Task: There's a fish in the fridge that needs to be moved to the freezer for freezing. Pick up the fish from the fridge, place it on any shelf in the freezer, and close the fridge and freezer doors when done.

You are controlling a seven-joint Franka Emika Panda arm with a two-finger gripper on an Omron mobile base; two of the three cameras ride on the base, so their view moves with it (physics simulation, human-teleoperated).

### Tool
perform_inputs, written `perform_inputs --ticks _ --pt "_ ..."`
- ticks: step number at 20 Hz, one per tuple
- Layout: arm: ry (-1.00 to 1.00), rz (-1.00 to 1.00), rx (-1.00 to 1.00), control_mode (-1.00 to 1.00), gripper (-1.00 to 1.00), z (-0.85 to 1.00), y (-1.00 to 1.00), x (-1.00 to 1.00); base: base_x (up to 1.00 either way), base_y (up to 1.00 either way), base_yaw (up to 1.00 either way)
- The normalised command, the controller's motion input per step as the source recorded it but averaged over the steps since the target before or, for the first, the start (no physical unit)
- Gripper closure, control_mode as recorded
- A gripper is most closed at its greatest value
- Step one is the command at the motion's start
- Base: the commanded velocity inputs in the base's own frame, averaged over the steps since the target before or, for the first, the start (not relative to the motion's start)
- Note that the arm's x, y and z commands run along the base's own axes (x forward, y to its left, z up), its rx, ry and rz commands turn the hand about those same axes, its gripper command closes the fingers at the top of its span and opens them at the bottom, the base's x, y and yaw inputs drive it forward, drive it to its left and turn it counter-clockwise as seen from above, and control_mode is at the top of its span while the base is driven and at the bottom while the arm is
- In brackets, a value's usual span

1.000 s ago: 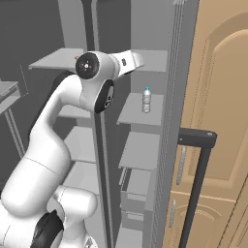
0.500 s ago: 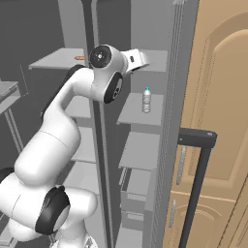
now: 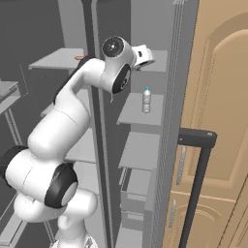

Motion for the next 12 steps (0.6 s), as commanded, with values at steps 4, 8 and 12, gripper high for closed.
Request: perform_inputs --ticks 4,8,12 --pt "0.02 0.01 0.01 -1.00 1.00 -0.13 -0.13 0.39 0.00 0.00 0.00" --pt "0.00 0.01 0.01 -1.00 1.00 -0.17 -0.16 0.40 0.00 0.00 0.00" --pt "0.00 0.01 0.04 -1.00 1.00 -0.17 -0.28 0.35 0.00 0.00 0.00"
